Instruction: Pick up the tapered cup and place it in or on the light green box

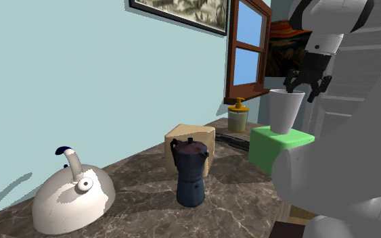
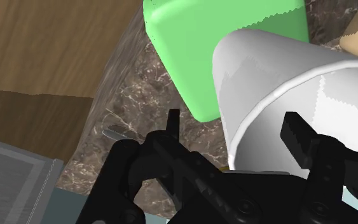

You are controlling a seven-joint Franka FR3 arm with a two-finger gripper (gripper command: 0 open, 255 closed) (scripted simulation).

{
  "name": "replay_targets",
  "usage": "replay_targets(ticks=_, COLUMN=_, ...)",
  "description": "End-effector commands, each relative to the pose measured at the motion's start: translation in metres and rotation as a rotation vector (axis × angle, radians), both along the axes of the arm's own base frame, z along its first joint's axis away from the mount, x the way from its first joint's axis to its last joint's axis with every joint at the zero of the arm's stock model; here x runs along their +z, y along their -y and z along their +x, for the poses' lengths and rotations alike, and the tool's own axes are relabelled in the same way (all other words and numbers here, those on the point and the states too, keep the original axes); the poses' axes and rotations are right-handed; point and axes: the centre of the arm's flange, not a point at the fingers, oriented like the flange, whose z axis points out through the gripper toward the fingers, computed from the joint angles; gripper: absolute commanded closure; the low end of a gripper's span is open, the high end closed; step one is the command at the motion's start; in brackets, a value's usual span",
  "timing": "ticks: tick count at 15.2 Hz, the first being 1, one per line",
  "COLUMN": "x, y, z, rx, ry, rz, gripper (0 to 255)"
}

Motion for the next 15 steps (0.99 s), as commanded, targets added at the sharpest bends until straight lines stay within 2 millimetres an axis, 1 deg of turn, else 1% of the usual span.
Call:
replay_targets(ticks=1, x=0.0, y=0.0, z=0.0, rx=0.0, ry=0.0, rz=0.0, gripper=0)
replay_targets(ticks=3, x=0.0, y=0.0, z=0.0, rx=0.0, ry=0.0, rz=0.0, gripper=0)
replay_targets(ticks=6, x=0.039, y=0.007, z=-0.005, rx=0.0, ry=0.0, rz=0.0, gripper=0)
replay_targets(ticks=7, x=0.049, y=0.008, z=-0.006, rx=0.0, ry=0.0, rz=0.0, gripper=0)
replay_targets(ticks=15, x=0.049, y=0.008, z=-0.006, rx=0.0, ry=0.0, rz=0.0, gripper=0)
